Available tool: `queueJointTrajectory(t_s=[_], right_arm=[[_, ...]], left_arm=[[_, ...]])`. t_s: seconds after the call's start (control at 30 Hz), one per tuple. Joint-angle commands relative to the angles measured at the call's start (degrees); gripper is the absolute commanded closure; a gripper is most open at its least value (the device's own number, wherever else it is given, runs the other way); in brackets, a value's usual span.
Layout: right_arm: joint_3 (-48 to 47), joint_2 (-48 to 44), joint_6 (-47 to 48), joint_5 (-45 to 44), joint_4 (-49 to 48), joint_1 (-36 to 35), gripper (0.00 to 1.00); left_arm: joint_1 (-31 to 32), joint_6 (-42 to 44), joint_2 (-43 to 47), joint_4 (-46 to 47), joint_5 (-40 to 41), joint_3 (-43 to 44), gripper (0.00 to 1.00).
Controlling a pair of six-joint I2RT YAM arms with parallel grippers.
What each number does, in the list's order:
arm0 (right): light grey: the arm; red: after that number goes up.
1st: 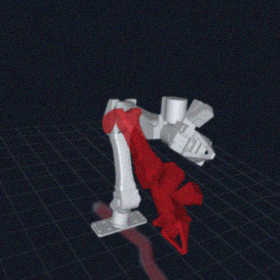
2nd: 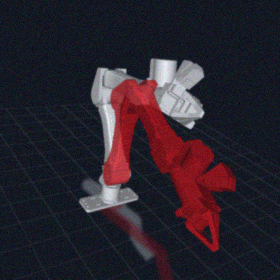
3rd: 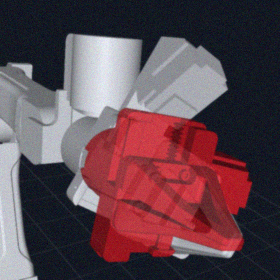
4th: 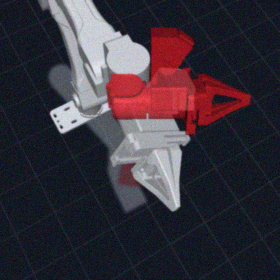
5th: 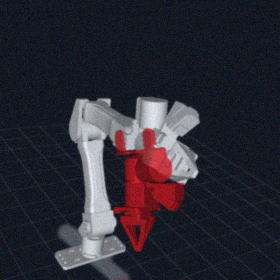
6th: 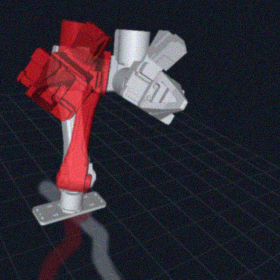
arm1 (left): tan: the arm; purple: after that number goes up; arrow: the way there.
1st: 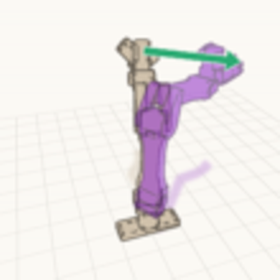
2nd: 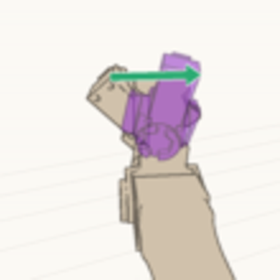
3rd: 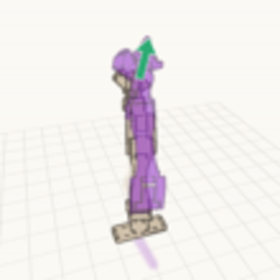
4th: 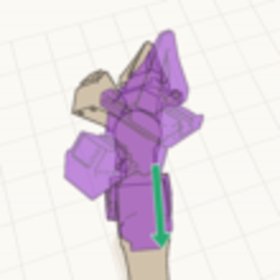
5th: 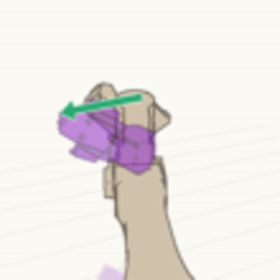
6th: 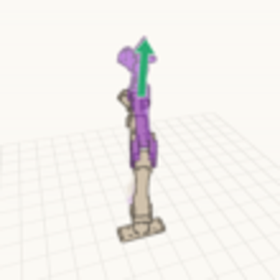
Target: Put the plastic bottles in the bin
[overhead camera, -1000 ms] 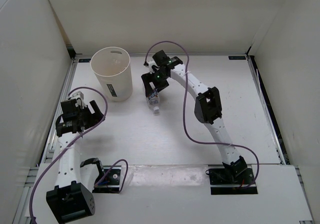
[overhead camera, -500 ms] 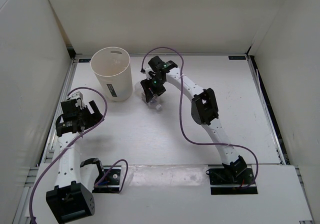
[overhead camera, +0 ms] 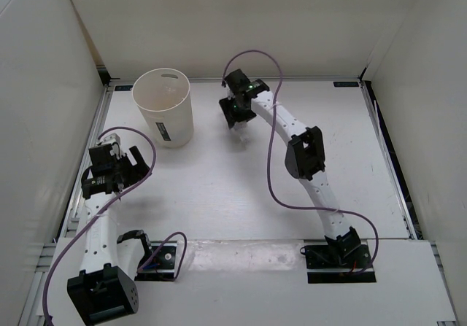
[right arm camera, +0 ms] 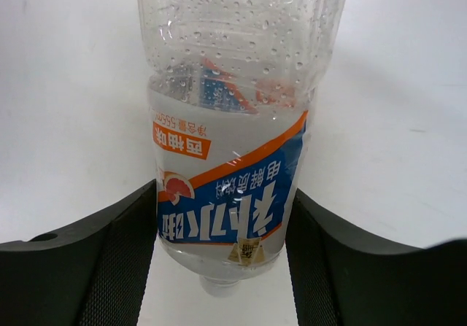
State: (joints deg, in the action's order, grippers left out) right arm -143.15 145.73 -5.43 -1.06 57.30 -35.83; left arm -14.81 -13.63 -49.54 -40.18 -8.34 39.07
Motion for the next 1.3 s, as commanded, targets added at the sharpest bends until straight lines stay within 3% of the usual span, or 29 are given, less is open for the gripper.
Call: queueJointTrajectory(t_s=[0.0,0.1,0.27,0.37,0.5,0.53,0.6,0.87,1.13,1.27], right_arm=[[-2.9,-10.4,-4.4,-13.4,-9.6,0.9,1.0],[0.6,-14.9,-5.6,-24.4,-24.1,-0.1,1.0],[-3.0,-15.6,-2.6,-23.6,-39.7,-1.9,1.0],[-10.3,-13.3,1.5,-16.2,-46.2,-3.8,1.0],[-2.6,-16.9,7.3,-1.2,-56.3,-6.2,1.0],[0.3,-17.1,7.7,6.2,-60.9,-7.4,1.0],[1.1,-17.3,8.2,13.1,-63.2,-8.5,1.0],[-3.5,-11.3,9.8,24.9,-67.1,-11.6,1.0],[2.4,-10.9,8.2,26.6,-64.8,-11.0,1.0],[3.7,-10.3,8.5,26.5,-65.6,-10.9,0.94]], left_arm=[[0.1,-0.5,0.8,1.6,0.2,0.0,0.0],[0.1,-0.6,0.8,1.6,0.0,-0.2,0.0],[0.5,-0.5,0.9,1.9,-0.2,-0.4,0.0],[0.5,-0.6,1.3,1.9,-0.3,-0.7,0.0],[0.7,-0.4,1.3,2.0,-0.4,-0.7,0.0],[0.8,-0.3,1.3,2.0,-0.3,-0.7,0.0],[0.7,-0.3,1.4,2.3,-0.4,-0.8,0.0],[0.7,0.0,2.1,2.3,-0.4,-0.8,0.0],[0.7,0.2,1.8,2.0,-0.1,-0.7,0.0],[0.8,0.3,1.2,1.6,-0.3,-0.5,0.0]])
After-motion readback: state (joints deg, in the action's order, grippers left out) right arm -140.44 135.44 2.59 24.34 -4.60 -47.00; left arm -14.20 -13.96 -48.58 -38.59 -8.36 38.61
